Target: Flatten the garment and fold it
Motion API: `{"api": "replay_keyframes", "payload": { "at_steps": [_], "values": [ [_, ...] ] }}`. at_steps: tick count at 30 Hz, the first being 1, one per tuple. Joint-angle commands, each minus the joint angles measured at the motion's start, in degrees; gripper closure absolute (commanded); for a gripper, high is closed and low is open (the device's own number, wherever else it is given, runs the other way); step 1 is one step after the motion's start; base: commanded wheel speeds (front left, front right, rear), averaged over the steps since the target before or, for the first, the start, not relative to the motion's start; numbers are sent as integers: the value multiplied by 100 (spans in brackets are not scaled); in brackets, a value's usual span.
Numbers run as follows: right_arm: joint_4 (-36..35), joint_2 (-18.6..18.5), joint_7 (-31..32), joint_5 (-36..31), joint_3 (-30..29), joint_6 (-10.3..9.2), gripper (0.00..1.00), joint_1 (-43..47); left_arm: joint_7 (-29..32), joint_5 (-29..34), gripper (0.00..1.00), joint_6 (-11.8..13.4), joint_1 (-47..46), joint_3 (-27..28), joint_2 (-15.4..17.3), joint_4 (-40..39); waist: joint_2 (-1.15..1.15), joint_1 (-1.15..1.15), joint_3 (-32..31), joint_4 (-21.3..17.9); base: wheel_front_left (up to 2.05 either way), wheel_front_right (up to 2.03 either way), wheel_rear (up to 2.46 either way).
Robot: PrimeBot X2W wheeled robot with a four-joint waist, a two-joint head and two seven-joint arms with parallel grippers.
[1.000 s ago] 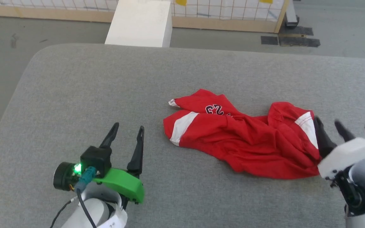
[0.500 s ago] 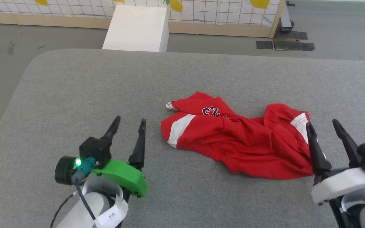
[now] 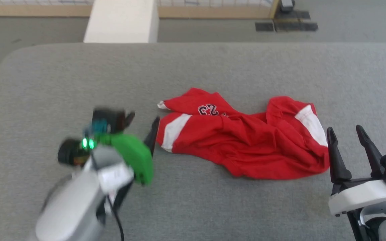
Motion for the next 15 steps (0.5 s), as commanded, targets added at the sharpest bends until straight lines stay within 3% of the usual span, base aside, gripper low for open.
{"api": "replay_keyframes", "payload": {
  "at_steps": [1,8,15],
  "values": [
    [-52,30,-48,-73,1,-6,0,-71,307,-78,0,-49,-335,-6,50,63,0,0,367,-313,0,0,0],
    [-56,89,-218,-135,37,-6,0,-176,2177,-385,0,-232,-1603,-172,164,701,0,0,897,-717,0,0,0],
    [63,107,-422,-48,103,-6,0,-293,3006,-513,0,-347,-2283,-239,211,1210,0,0,1255,-1022,0,0,0]
  ]
}}
